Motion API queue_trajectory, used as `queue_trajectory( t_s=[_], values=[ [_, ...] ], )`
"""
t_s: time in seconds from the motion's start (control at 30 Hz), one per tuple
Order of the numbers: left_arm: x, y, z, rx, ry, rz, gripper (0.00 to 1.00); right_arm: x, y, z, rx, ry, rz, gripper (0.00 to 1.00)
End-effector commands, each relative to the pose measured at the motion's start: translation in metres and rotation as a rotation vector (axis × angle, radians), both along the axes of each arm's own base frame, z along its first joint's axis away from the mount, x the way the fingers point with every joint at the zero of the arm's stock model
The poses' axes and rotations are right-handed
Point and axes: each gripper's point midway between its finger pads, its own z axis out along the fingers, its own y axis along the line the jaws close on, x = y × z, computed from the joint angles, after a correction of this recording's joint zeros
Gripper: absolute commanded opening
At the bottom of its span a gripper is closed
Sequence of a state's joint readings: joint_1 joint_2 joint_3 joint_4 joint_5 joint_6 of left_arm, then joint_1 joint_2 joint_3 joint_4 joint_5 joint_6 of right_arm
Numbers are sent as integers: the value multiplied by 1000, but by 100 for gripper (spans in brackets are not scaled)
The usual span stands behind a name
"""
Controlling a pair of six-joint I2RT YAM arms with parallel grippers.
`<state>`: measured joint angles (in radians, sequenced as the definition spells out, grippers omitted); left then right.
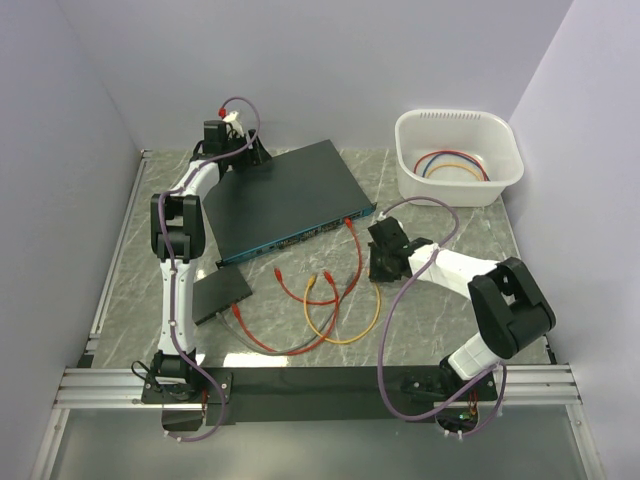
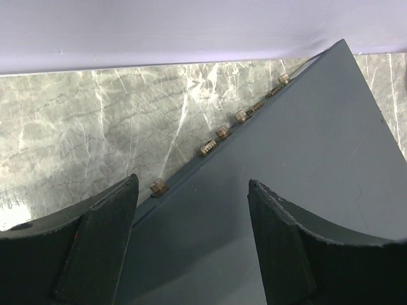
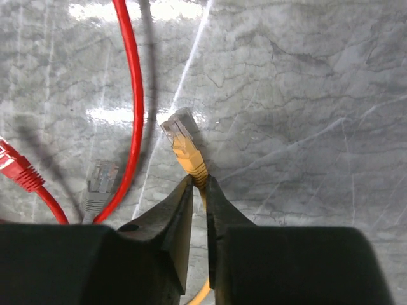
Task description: Insert the plug into the switch port
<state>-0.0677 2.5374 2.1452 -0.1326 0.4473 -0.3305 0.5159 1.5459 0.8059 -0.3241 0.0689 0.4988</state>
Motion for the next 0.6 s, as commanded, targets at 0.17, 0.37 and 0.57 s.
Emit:
queue_trajectory(
  t_s=[0.17,0.37,0.57],
  values=[
    [-44,-25,-37,-47,183,-60,74,4,13,34,65,-109,60,5],
    [-46,-18,24,-57,99,12,72,0,14,66,95,-192,76,0],
    [-81,-30,105,-91,1,41,72,0,18,88,122,-240,84,0]
  ],
)
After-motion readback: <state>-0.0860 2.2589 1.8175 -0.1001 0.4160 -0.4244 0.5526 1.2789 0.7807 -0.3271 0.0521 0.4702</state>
